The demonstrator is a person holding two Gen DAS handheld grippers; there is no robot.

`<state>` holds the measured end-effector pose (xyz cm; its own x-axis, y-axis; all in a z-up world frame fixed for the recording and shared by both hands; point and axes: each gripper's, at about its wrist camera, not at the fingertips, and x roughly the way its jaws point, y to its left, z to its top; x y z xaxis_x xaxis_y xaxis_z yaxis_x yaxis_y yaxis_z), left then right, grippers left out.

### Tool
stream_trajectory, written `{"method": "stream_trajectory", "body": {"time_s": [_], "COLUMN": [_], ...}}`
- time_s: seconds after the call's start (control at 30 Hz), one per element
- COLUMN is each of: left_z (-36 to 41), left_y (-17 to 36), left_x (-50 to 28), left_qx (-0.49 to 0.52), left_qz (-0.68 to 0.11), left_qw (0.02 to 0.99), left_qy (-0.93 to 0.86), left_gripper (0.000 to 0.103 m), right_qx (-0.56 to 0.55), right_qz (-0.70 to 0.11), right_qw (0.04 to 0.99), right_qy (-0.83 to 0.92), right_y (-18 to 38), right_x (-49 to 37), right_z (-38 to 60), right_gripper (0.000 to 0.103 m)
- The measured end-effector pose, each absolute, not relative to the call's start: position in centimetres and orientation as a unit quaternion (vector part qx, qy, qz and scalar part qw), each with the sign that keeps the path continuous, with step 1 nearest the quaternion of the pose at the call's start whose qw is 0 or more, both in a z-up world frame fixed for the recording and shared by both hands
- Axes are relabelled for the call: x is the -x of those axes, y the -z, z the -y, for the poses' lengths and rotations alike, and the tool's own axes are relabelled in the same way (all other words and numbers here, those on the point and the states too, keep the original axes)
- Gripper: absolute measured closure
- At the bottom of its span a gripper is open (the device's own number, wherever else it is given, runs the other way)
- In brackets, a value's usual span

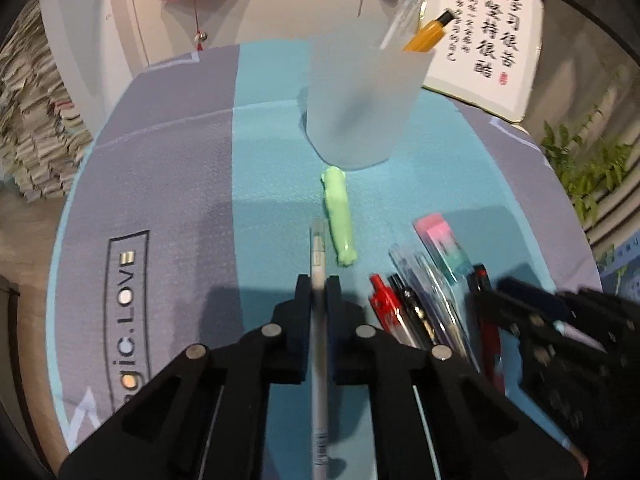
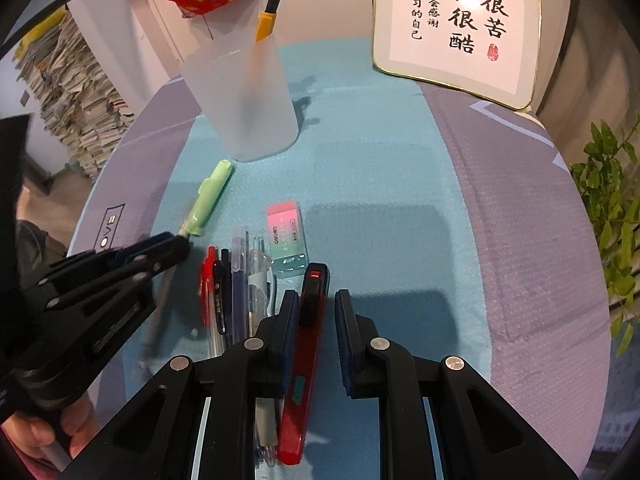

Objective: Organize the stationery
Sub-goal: 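Grasp the red marker with the right tool while the left tool grasps a clear pen, then carry the clear pen into the cup and open the left tool while the right tool holds the red marker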

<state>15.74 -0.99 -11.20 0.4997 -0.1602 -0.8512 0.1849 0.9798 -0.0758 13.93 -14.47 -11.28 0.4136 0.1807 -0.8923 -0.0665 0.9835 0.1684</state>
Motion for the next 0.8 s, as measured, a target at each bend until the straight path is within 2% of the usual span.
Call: {"method": "stream_trajectory", "body": {"time_s": [0.33,0.8], "left_z": [-1.1,-1.6], "left_y": [9.8,3.6], "left_x": [-13.9,-11.7], "left_qx": [-0.001,0.009], "left_qz": [-0.474,-0.390], "left_qw": [0.873,0.912], "left_qy": [0.117,0.124], "left_gripper": [0.097,0.097], "right_qx": [-0.040,-0.091], "right_qz": [-0.525,-0.406], "right_qw": [0.847,0.904], "right_qy": [-0.074,-0.100], "right_y": [11.8,3.1], "right_x": [-14.1,-10.1], "right_z": [13.6,16.4], "right_gripper": [0.089,0.089]}}
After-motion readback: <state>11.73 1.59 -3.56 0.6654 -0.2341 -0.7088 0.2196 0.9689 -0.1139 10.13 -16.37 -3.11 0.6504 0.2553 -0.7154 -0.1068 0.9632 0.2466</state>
